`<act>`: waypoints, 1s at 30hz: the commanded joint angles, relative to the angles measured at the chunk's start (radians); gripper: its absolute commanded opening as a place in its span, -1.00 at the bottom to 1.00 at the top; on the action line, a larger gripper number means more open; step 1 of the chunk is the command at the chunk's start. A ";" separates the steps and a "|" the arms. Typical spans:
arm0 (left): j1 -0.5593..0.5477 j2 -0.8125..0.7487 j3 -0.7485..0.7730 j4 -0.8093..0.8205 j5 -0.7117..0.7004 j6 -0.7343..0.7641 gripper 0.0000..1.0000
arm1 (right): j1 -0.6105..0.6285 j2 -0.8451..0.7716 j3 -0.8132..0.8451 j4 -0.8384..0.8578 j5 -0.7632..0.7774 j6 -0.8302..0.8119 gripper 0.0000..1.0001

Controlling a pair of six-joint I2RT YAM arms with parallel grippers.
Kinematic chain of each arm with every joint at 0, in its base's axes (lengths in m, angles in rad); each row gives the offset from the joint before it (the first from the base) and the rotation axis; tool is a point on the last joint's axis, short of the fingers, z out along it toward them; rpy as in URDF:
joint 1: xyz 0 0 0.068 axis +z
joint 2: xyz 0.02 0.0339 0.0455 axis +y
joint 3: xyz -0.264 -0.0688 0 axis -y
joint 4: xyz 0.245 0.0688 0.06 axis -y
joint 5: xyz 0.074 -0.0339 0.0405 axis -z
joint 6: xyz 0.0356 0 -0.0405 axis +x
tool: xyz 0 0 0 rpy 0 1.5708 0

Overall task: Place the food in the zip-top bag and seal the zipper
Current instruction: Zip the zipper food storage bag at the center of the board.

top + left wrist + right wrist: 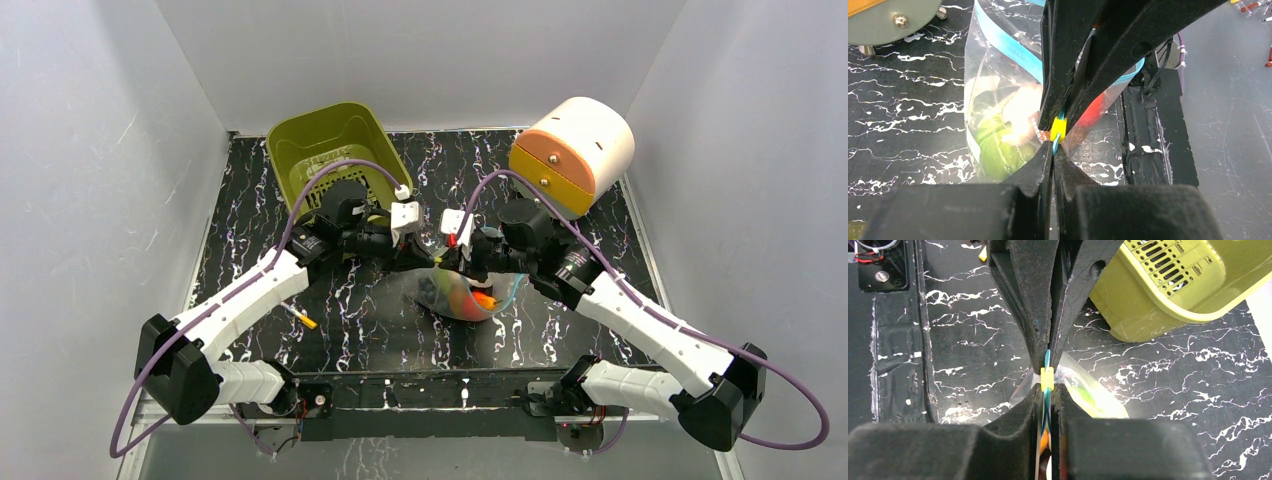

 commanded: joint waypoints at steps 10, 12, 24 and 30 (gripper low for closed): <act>0.016 -0.019 0.009 0.023 0.046 0.013 -1.00 | -0.002 0.001 0.034 0.093 0.001 0.046 -0.47; 0.016 -0.019 0.010 0.019 0.043 0.016 -1.00 | -0.003 0.006 0.038 0.099 0.006 0.041 -0.47; 0.015 -0.029 0.005 0.006 0.038 0.001 -1.00 | 0.003 0.006 0.036 0.114 0.010 0.058 -0.75; 0.017 -0.039 -0.004 0.005 0.033 -0.005 -1.00 | 0.007 0.008 0.031 0.129 0.007 0.080 -0.58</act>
